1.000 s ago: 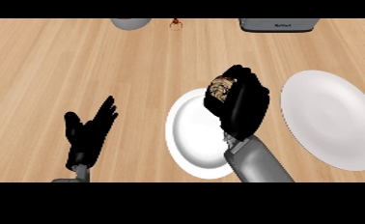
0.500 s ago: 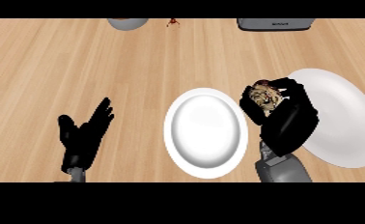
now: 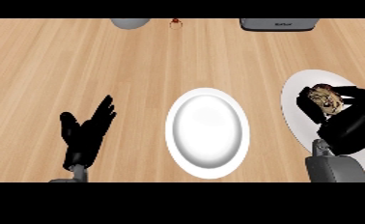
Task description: Pick the cupcake from the plate and place it in the plate
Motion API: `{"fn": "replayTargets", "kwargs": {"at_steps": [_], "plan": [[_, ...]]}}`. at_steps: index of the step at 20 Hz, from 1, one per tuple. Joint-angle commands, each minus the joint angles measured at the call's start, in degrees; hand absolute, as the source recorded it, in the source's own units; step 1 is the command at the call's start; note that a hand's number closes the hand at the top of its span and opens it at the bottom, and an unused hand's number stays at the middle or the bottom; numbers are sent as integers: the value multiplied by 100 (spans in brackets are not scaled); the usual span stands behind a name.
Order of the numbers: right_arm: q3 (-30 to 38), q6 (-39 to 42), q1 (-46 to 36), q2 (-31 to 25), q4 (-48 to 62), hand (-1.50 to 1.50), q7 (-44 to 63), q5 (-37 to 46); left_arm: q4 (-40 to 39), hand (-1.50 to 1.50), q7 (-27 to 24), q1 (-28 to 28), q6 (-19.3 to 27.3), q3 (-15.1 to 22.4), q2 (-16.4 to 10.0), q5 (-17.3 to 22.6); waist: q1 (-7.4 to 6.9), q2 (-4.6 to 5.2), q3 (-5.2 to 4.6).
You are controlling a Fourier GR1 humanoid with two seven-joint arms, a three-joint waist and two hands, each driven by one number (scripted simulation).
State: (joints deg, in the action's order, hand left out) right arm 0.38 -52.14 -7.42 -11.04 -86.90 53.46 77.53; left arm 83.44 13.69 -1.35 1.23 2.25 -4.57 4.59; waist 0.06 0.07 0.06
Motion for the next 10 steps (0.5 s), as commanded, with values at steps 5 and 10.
{"fn": "replayTargets", "kwargs": {"at_steps": [5,10], "plan": [[435,-1288,-32,-1332,1286,150,-1407,-2698,-175,0,-2,147,196,99,232,-154,-18,3,2],[717,-486,-474,-1652,2251,150,-1691,-4019,-109,0,-44,203,136,56,127,-170,-62,11,9]]}}
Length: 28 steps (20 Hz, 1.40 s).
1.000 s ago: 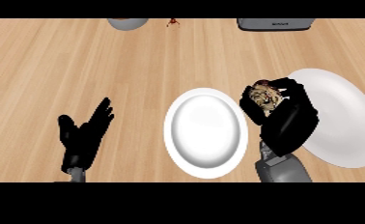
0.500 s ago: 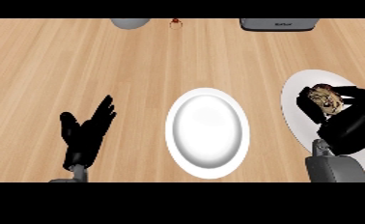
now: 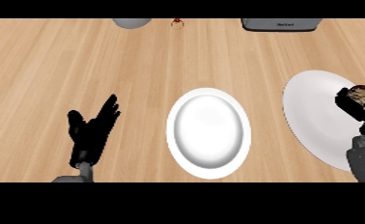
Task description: Pick the cupcake from the plate and place it in the plate
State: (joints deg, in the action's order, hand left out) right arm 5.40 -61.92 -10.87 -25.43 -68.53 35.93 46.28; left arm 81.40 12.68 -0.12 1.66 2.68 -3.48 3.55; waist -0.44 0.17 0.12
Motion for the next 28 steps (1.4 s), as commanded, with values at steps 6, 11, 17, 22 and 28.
{"fn": "replayTargets", "kwargs": {"at_steps": [6,11,17,22,28], "plan": [[233,1593,-411,-369,1591,-150,-1273,-2209,294,0,-19,-377,-40,183,-1,-102,-128,12,23],[881,1668,-715,-68,2218,-150,-3452,-3185,-95,0,-24,6,-17,41,8,-76,-71,39,29],[2010,1927,-855,-58,2015,-150,-5100,-4369,115,0,24,-119,68,79,50,-116,-6,1,16],[2780,2500,-473,129,2258,-150,-6184,-5242,293,0,236,-74,-177,-153,-169,159,28,-11,-2],[2808,3982,729,345,1300,-150,-6188,-5910,520,0,335,-280,22,20,17,14,89,-36,-9]]}}
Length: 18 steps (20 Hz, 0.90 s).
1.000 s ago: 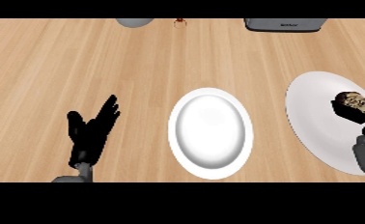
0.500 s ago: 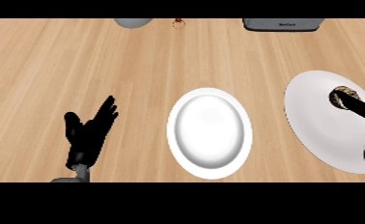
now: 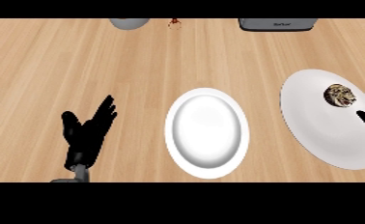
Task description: Pick the cupcake from the plate and place it in the plate
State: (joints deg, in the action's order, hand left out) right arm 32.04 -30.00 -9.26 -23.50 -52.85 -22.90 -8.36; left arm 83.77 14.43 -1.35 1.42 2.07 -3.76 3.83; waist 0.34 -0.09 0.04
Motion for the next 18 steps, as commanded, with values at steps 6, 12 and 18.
{"fn": "replayTargets", "kwargs": {"at_steps": [6,12,18], "plan": [[-130,1467,2220,579,-2007,-150,-159,-573,-95,0,-8,86,-62,-123,-81,20,42,-6,-8],[-522,1200,3317,1212,-3125,-150,-91,-1,167,0,-200,-427,-179,-16,-37,25,-5,1,-8],[-635,1454,3908,1603,-3540,-150,-185,305,-288,0,-248,165,28,-75,83,-155,-2,7,-6]]}}
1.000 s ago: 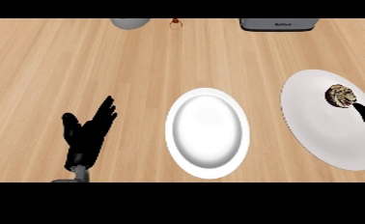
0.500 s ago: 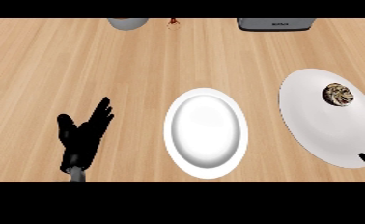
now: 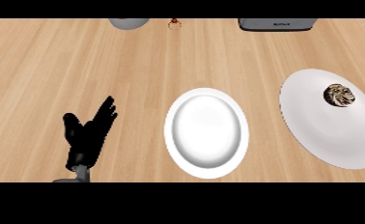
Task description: Pick the cupcake from the plate and place it in the plate
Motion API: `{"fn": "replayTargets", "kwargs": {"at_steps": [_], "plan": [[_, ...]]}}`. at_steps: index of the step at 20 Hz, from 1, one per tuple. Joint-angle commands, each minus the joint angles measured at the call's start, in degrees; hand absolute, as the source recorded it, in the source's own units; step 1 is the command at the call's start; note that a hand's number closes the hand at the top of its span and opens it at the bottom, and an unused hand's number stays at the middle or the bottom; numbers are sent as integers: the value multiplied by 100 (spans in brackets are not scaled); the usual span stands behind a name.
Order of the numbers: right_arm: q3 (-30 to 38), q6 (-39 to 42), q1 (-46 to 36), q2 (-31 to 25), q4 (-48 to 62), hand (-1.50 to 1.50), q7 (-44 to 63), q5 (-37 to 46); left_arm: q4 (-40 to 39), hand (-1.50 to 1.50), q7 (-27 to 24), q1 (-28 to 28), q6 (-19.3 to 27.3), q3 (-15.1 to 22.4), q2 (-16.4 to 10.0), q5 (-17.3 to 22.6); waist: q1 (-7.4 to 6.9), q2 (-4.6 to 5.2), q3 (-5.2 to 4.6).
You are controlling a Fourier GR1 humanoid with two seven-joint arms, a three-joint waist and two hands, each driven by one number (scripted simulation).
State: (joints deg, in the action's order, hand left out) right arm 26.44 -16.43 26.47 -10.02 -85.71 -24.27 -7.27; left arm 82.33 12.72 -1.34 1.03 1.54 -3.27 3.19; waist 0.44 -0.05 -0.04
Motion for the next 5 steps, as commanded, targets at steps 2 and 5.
{"fn": "replayTargets", "kwargs": {"at_steps": [2,5], "plan": [[6,371,953,349,-690,-150,-56,53,-41,0,-44,46,-179,-177,-179,99,3,0,1],[-70,29,600,590,-550,-150,-67,542,86,0,-67,-121,-162,-132,-83,92,-29,3,3]]}}
